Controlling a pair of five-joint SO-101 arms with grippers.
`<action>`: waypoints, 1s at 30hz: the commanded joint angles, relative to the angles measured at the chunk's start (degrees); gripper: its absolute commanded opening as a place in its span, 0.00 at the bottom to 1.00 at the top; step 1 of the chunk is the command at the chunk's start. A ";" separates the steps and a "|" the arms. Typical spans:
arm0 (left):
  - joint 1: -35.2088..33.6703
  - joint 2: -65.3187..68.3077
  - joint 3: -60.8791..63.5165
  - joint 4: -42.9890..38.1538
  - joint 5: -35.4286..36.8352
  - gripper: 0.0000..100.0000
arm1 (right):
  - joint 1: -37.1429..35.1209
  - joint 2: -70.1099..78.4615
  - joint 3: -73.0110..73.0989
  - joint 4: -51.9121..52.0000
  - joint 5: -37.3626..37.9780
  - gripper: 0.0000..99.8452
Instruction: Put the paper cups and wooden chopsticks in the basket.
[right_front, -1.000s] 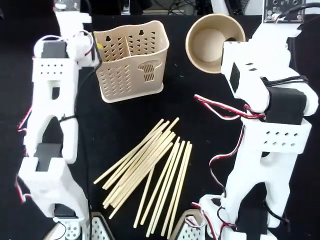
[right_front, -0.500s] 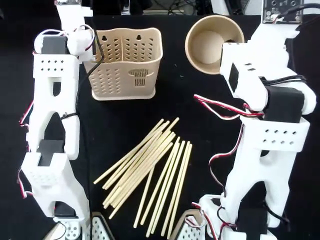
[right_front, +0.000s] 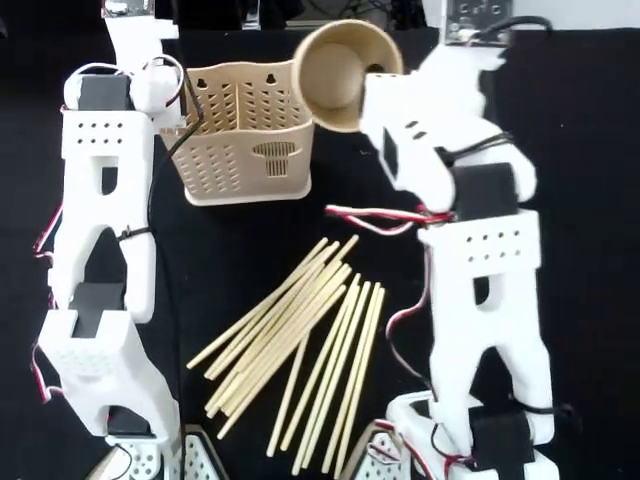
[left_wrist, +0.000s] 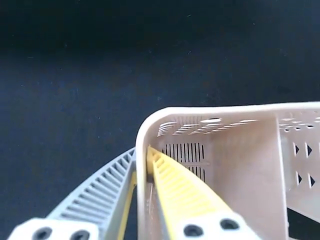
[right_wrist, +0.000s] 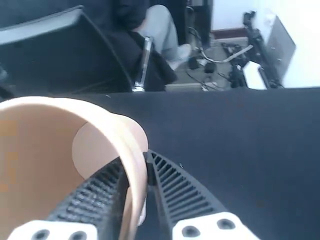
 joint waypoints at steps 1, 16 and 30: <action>0.48 -0.26 3.38 1.32 0.88 0.03 | -1.85 -0.40 0.92 -5.63 -0.70 0.01; 2.07 -0.35 14.29 -0.44 0.97 0.03 | -5.98 -0.40 11.21 -14.24 -2.64 0.01; 3.38 -11.08 26.77 -6.95 0.79 0.03 | -8.97 -0.40 13.85 -13.63 1.05 0.01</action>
